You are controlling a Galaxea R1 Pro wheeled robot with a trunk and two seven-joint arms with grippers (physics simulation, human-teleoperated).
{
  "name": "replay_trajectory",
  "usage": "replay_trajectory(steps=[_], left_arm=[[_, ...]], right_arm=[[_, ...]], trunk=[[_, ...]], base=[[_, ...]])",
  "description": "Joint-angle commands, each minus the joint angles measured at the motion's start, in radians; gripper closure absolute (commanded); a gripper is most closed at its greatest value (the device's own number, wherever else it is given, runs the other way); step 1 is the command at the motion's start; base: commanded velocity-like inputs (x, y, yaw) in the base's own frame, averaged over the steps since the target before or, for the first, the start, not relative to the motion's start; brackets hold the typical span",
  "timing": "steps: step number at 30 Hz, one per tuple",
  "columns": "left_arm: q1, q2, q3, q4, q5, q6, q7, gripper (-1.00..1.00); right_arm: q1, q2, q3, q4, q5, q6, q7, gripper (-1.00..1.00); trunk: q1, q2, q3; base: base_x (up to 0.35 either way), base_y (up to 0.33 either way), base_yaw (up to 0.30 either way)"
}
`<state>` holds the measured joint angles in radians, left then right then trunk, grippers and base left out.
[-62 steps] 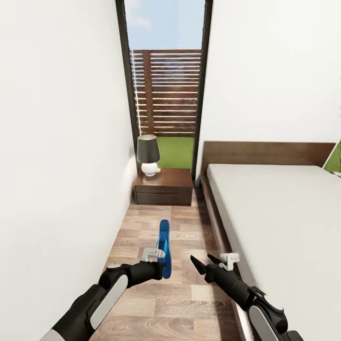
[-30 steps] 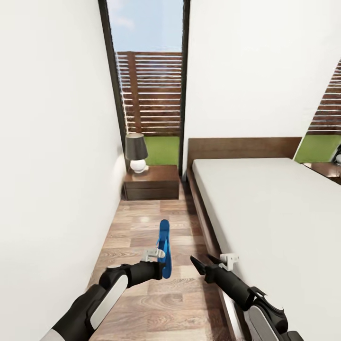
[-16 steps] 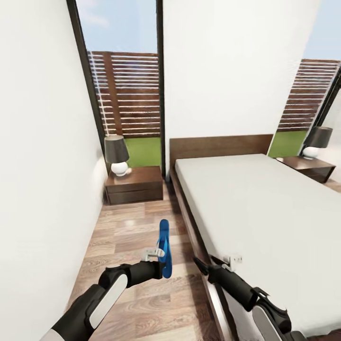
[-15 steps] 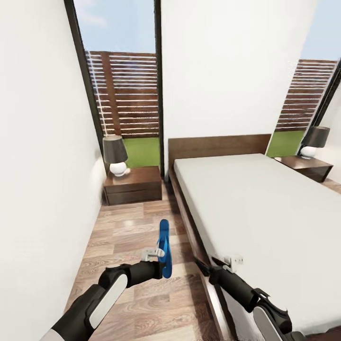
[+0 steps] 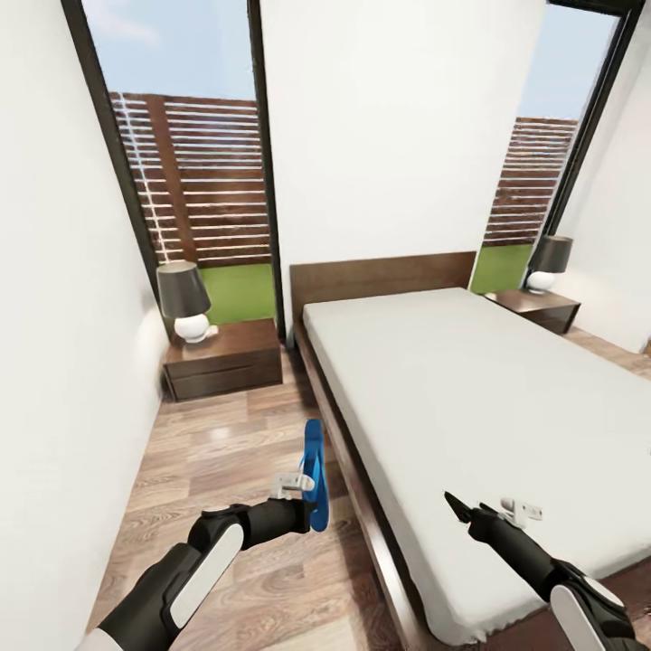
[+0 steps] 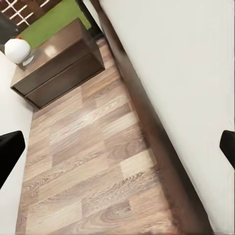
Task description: In the bedroom, move the book from the bed onto either nightstand, and place the two sandals side by side next to the bed.
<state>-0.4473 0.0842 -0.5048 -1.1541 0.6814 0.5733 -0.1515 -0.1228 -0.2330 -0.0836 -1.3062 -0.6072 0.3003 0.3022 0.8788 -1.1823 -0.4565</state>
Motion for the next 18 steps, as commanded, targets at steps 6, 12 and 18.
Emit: replay_trajectory(steps=[6, 12, 18], left_arm=[[-0.001, -0.002, -0.002, -0.001, 0.003, 0.002, 0.0, 1.0], [-0.001, -0.003, -0.003, -0.001, 0.003, 0.002, 0.0, 1.0], [-0.001, -0.003, -0.003, -0.001, 0.003, 0.003, -0.002, 1.0]], right_arm=[[-0.001, 0.001, -0.002, 0.014, -0.009, 0.008, 0.003, -1.0], [0.0, 0.0, -0.002, 0.015, -0.011, 0.01, 0.003, -1.0], [-0.001, 0.001, -0.002, 0.015, -0.011, 0.01, 0.003, -1.0]], trunk=[[0.0, -0.001, -0.001], [0.0, -0.001, -0.001], [0.0, -0.001, -0.001]], base=[[0.0, 0.0, -0.183], [0.0, 0.0, -0.161], [0.0, 0.0, -0.159]])
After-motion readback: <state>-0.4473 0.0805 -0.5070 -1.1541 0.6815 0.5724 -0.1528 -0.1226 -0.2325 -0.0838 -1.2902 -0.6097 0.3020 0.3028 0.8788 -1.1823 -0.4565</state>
